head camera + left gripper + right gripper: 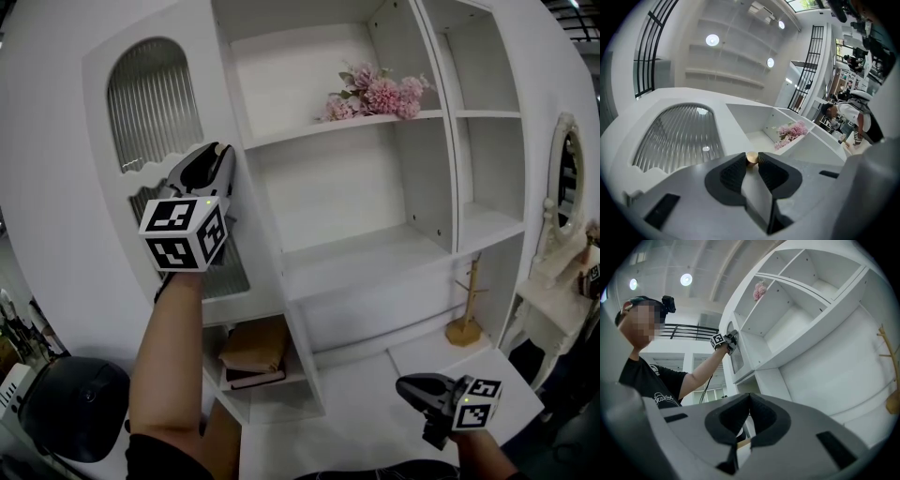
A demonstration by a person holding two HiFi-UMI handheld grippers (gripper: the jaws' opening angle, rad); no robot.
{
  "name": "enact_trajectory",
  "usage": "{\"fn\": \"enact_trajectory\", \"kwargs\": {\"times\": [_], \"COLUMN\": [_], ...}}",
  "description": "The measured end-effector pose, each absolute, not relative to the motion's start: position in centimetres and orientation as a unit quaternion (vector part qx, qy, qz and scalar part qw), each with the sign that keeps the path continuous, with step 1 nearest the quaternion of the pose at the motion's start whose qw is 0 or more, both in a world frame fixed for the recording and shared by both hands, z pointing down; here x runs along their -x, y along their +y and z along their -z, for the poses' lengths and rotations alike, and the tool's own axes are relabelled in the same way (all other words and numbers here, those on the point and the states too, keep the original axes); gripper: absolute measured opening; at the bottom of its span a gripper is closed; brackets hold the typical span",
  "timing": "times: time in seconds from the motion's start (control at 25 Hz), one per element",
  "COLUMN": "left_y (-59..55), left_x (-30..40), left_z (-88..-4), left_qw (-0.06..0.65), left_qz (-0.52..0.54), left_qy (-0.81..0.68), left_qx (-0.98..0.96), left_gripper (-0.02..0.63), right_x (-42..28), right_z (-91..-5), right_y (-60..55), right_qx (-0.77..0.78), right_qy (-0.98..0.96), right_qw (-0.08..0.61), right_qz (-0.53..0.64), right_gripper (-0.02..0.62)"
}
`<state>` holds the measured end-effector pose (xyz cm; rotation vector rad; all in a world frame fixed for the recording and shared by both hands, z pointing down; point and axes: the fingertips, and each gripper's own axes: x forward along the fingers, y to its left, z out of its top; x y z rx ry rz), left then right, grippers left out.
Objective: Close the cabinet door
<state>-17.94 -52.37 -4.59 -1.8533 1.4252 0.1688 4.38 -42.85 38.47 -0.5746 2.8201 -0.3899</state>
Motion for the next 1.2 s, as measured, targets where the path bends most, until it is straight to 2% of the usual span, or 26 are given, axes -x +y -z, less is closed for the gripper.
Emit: {"fn": "enact_trajectory", "kwargs": {"times": [0.44,0.52,0.6,0.84,1.2], "left_y": [-52.5,-52.2,-51.9,-50.8,-45.1], "left_x": [17.6,17.7,18.0,18.4,20.1], "left_z": [4.4,4.6,4.8,2.9,-6.9], "left_qw": [0.365,0.360,0.349,0.337,0.226], "left_qz": [-0.046,-0.051,-0.065,-0.065,-0.099], "left_qy": [0.563,0.559,0.553,0.546,0.493], "left_qx": [0.740,0.745,0.754,0.764,0.834], "left_gripper": [0.086,0.110,0.165,0.181,0.181], "right_x": [-2.9,-2.6,-2.3,-2.7,0.4], "right_z": [-38.3,-38.3,-38.3,-38.4,-38.0], "right_y": [-41.6,-41.2,-40.7,-38.4,-33.6], "right_qx": [0.184,0.184,0.185,0.203,0.196], "right_qy": [0.967,0.966,0.966,0.963,0.967], "right_qw": [0.118,0.118,0.116,0.107,0.082], "right_qz": [0.132,0.135,0.135,0.142,0.142], "right_gripper": [0.008,0.008,0.008,0.008,0.008]}}
